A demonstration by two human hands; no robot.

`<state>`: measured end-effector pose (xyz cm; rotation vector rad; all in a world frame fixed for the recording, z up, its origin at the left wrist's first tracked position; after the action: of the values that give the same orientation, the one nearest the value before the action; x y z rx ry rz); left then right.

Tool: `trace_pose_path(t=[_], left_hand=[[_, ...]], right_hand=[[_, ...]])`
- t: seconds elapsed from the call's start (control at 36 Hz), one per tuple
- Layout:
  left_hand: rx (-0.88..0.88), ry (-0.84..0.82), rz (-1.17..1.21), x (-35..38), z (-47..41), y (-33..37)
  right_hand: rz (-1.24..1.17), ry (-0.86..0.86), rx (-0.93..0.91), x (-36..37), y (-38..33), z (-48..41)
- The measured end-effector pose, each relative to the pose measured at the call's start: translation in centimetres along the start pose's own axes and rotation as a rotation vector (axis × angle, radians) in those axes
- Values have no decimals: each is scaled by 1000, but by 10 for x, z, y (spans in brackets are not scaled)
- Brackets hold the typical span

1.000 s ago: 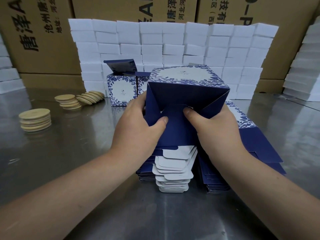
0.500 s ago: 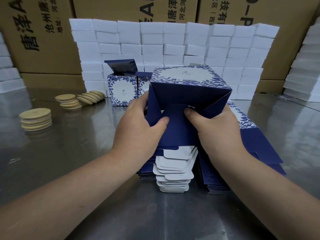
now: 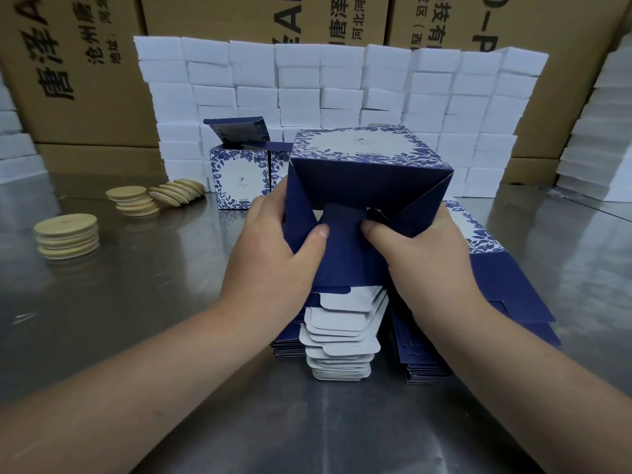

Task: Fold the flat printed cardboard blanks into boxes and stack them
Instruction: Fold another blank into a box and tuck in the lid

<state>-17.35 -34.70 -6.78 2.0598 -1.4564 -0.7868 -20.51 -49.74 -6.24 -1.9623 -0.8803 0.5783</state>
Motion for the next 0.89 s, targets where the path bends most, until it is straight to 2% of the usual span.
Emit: trace_pose_path(t=[0.31, 0.53, 0.72, 0.89], left_hand=[[-24, 85, 55, -8, -7, 1], [-95, 153, 156, -11, -11, 1], [-43, 138, 100, -8, -9, 4], [-97, 145, 124, -9, -9, 0]], right_hand=[[-81, -157, -182, -6, -11, 9], [-121, -147, -138, -4, -8, 11], [-110, -114, -145, -4, -6, 13], [-119, -120, -176, -2, -10, 14]])
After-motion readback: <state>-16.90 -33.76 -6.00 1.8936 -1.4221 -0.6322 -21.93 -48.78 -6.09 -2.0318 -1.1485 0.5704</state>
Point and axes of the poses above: each hand's wrist, its own z-axis away from the middle knuckle, its own x-axis out of the palm, y = z × x, the point moved 1 cm from there along -z, towards the middle knuckle, and after that the axes turned 8 degrees about y, right-handed, at the moved point
